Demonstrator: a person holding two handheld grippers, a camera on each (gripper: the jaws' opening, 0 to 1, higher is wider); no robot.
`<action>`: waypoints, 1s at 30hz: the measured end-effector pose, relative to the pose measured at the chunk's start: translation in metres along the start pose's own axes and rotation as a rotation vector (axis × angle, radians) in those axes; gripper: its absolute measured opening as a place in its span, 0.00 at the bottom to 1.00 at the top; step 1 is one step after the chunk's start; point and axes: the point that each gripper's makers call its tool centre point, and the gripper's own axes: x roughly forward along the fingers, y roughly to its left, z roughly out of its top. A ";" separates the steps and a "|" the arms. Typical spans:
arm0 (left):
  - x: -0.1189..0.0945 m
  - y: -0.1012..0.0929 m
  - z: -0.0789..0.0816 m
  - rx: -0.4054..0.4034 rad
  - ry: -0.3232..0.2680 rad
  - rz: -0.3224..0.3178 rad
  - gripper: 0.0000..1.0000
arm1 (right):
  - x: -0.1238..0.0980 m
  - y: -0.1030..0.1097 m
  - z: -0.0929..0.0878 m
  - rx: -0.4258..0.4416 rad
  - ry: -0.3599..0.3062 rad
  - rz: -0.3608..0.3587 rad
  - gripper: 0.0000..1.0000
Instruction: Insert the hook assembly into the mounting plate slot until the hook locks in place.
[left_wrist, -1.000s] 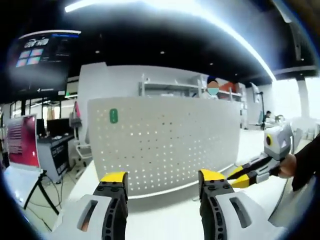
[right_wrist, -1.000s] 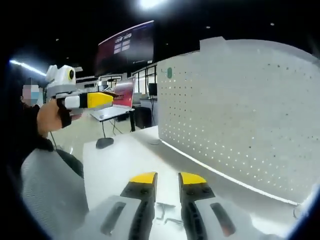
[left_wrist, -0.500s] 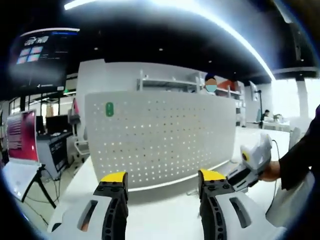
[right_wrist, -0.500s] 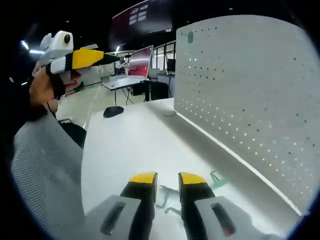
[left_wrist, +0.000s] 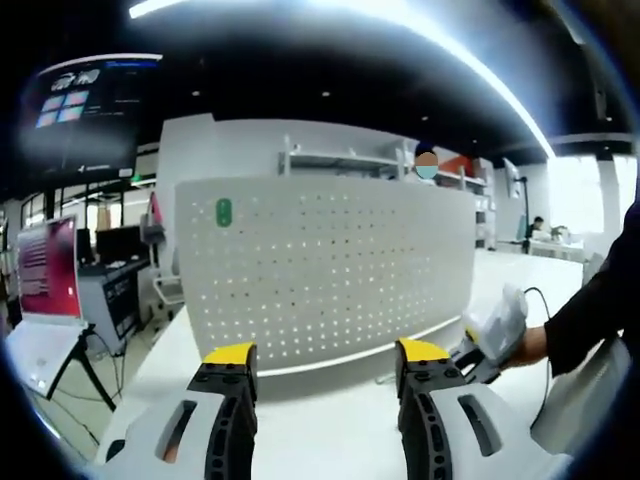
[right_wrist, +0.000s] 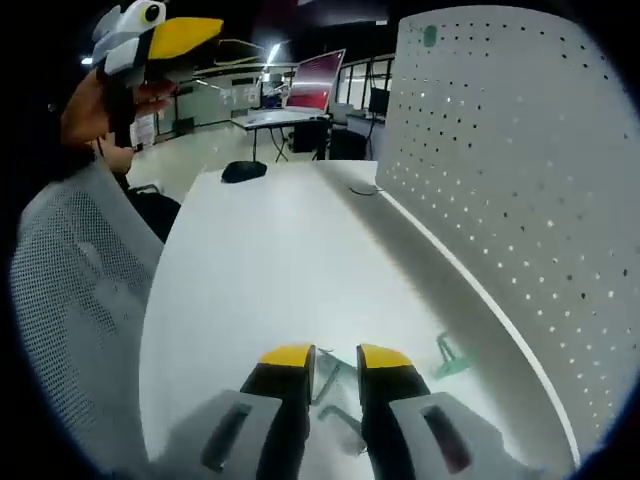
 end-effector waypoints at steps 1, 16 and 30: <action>0.000 0.000 0.000 -0.002 0.002 0.002 0.56 | 0.002 0.000 -0.001 -0.005 0.006 0.004 0.14; -0.002 0.003 -0.001 -0.012 0.005 0.010 0.54 | 0.014 0.001 -0.016 -0.082 0.090 0.034 0.04; -0.001 0.002 -0.003 -0.016 0.011 0.005 0.53 | 0.016 0.004 -0.014 -0.069 0.087 0.041 0.02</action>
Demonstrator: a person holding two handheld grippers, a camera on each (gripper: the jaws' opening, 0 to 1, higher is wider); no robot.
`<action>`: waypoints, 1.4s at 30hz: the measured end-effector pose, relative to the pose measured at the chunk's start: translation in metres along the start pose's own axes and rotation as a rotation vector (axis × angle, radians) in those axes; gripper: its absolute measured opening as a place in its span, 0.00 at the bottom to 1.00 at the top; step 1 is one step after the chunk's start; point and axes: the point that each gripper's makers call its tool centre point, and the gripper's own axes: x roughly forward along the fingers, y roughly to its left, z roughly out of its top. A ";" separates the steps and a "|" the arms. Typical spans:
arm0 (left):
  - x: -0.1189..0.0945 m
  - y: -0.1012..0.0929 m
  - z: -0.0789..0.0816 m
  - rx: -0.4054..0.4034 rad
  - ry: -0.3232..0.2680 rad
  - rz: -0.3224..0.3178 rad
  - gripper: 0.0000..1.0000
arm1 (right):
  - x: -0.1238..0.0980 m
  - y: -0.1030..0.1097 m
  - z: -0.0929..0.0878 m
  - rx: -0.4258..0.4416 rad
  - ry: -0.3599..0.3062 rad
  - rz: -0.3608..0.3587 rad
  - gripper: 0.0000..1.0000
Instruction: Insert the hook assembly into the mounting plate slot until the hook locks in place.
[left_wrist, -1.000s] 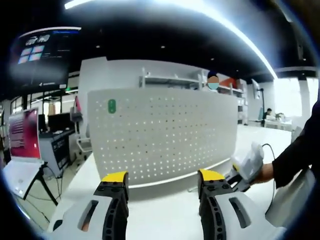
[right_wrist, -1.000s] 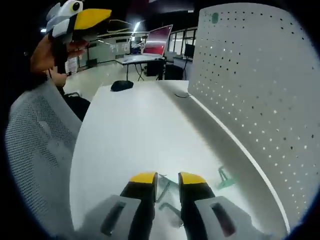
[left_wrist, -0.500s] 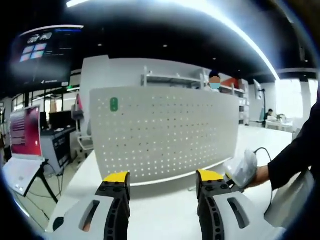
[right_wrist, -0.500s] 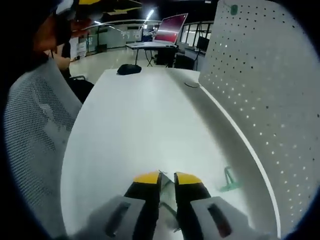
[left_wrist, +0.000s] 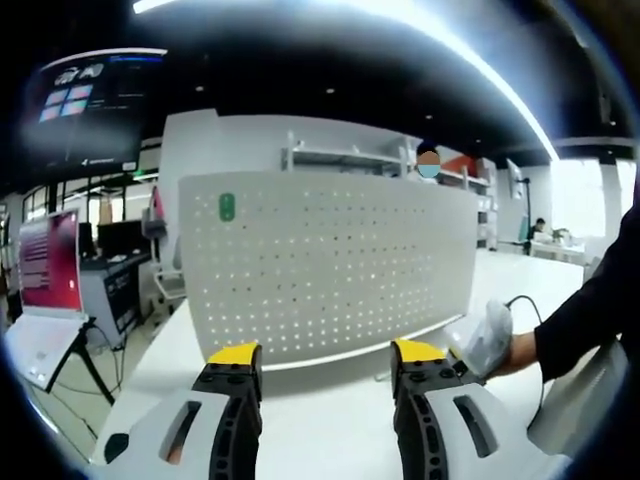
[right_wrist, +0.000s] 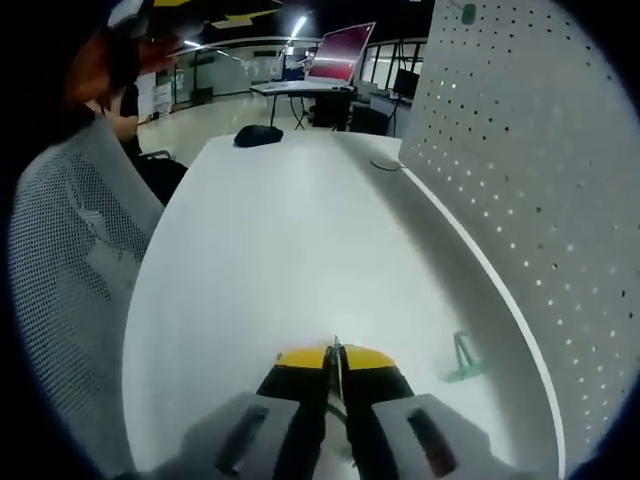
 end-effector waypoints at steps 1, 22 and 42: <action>0.000 0.000 0.000 0.001 0.001 0.000 0.52 | 0.001 0.000 0.000 -0.005 0.004 0.001 0.01; 0.007 -0.017 -0.001 0.013 0.008 -0.066 0.52 | -0.043 -0.021 0.048 0.142 -0.189 -0.110 0.00; 0.017 -0.046 -0.002 0.016 0.015 -0.173 0.49 | -0.115 -0.031 0.140 0.219 -0.469 -0.202 0.00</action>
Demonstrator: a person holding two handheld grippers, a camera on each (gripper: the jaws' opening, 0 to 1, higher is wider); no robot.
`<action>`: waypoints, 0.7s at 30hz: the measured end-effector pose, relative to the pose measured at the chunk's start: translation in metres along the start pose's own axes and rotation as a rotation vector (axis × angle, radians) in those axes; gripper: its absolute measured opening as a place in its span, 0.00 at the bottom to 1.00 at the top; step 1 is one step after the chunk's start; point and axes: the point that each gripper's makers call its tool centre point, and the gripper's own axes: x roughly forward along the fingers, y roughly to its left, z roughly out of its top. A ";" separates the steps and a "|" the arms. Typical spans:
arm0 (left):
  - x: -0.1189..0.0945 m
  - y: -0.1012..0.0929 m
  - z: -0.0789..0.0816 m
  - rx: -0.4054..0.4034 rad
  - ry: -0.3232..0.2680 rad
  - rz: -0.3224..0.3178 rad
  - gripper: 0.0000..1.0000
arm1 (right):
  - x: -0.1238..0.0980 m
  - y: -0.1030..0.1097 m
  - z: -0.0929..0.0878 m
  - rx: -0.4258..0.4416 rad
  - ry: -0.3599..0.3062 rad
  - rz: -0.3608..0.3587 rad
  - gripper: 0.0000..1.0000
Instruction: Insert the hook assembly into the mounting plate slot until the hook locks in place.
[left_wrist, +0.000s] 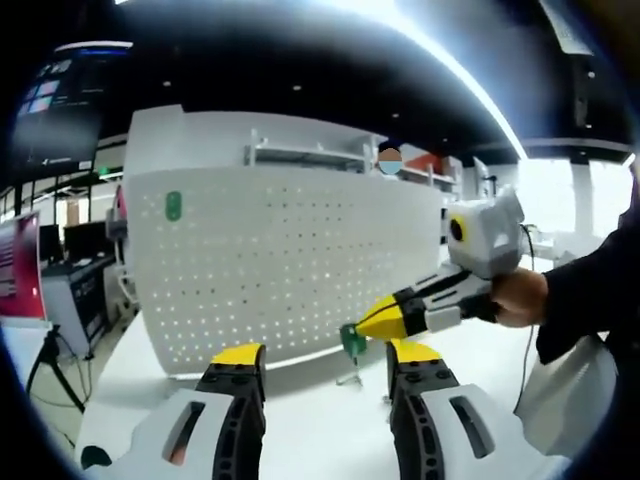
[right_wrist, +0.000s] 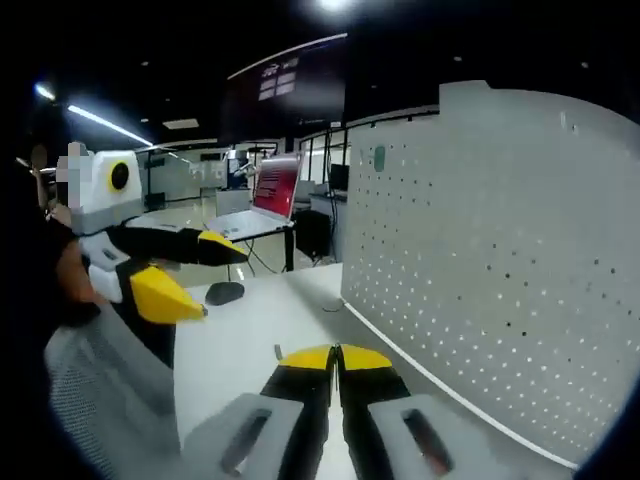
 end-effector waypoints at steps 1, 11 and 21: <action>0.001 -0.001 0.001 0.001 -0.003 -0.005 0.49 | -0.001 0.001 0.004 0.005 -0.009 -0.001 0.00; 0.008 -0.005 0.006 0.011 -0.020 -0.033 0.41 | -0.005 0.019 0.031 0.052 -0.083 0.021 0.00; 0.014 -0.014 0.007 0.053 -0.024 -0.079 0.22 | -0.008 0.025 0.035 0.073 -0.090 0.016 0.00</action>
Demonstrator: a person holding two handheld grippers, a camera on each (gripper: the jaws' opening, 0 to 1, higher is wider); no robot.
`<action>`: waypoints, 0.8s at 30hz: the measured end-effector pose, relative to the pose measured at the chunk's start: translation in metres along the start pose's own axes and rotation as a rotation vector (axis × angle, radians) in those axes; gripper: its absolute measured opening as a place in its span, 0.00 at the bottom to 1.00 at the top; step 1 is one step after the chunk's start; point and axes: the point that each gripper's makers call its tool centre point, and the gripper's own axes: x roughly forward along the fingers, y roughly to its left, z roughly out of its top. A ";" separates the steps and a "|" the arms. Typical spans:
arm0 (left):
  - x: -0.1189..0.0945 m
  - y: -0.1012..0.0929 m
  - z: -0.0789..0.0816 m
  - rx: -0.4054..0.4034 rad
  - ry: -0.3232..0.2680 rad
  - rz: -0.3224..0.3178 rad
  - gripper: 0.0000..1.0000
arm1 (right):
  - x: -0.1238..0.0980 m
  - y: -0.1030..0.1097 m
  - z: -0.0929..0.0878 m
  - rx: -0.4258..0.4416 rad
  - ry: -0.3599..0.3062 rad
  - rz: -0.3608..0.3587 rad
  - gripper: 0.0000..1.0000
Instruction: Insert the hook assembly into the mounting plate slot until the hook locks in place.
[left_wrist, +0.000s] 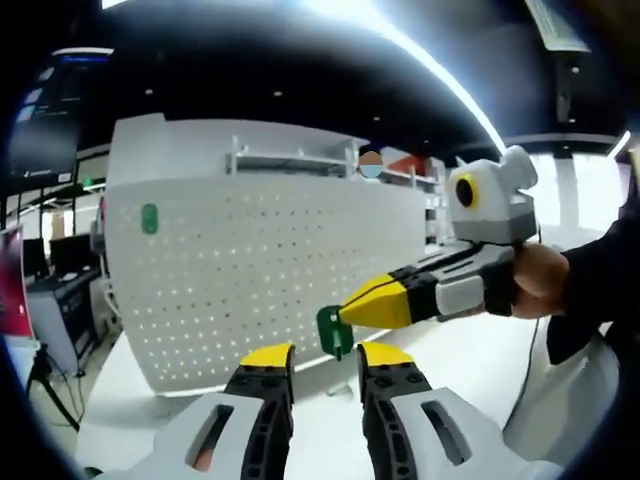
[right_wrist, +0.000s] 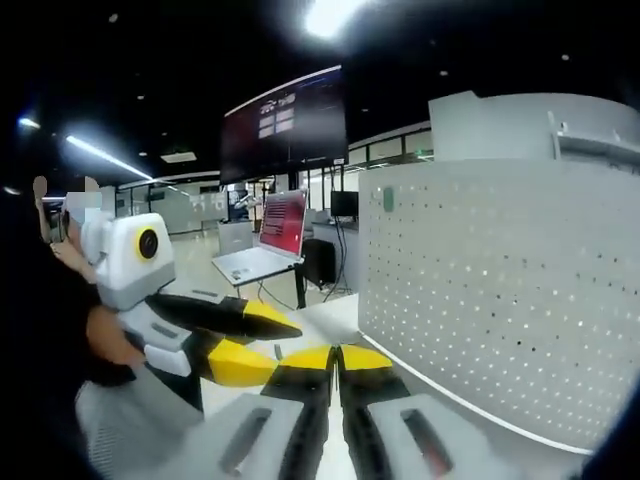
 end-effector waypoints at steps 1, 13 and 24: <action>0.001 -0.001 0.001 0.006 -0.004 -0.002 0.21 | 0.000 0.000 0.000 0.002 0.001 0.000 0.00; 0.006 -0.004 0.010 0.005 -0.037 -0.018 0.15 | -0.006 0.003 0.007 0.121 -0.037 0.013 0.00; 0.004 -0.007 0.014 0.014 -0.062 -0.033 0.10 | -0.007 0.008 0.010 0.203 -0.047 0.030 0.00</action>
